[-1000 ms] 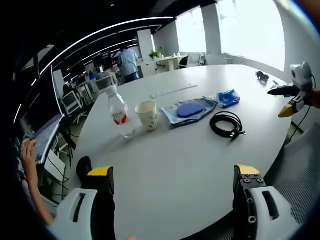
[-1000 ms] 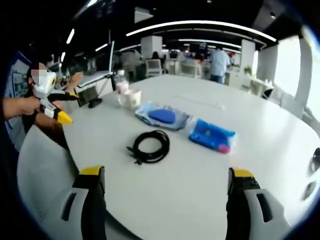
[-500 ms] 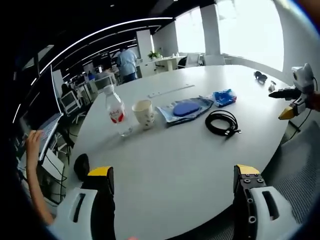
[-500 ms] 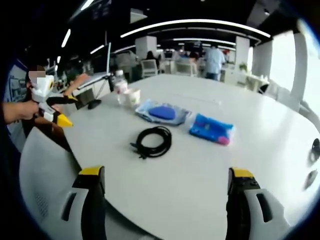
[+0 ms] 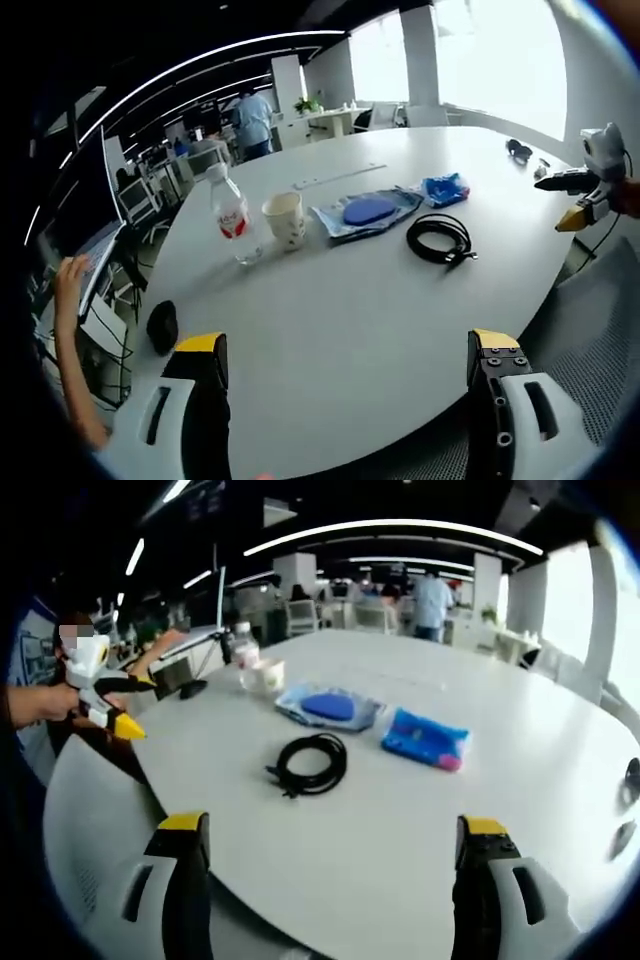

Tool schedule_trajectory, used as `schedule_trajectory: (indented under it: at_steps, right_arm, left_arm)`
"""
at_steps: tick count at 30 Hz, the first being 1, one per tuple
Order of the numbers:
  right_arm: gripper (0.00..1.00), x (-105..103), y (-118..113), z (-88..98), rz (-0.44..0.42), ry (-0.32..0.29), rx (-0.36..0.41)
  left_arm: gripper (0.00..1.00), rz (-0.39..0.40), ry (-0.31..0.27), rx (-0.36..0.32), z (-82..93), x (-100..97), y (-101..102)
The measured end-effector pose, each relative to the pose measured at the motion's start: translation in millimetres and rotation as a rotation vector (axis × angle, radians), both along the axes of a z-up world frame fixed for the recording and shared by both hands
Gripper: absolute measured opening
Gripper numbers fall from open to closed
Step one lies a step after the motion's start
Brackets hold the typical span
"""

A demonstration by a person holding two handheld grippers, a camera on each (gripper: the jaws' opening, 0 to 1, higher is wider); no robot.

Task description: Arrange the tabletop items into an orderly group along one side of the table until the central work area is clear of visible clutter.

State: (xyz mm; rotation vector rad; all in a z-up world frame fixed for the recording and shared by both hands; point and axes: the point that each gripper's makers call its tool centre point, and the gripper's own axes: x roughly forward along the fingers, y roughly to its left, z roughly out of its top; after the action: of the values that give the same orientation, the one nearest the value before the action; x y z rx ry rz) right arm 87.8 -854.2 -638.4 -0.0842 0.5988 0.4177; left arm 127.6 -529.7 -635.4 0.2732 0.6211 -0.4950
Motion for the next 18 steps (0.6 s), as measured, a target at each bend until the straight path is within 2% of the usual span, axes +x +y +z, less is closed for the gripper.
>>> schedule_trajectory:
  at_steps: [18]
  right_arm:
    - [1.0, -7.2, 2.5, -4.3, 0.028, 0.02, -0.002]
  left_arm:
    - [0.98, -0.023, 0.012, 0.002, -0.7, -6.9, -8.3]
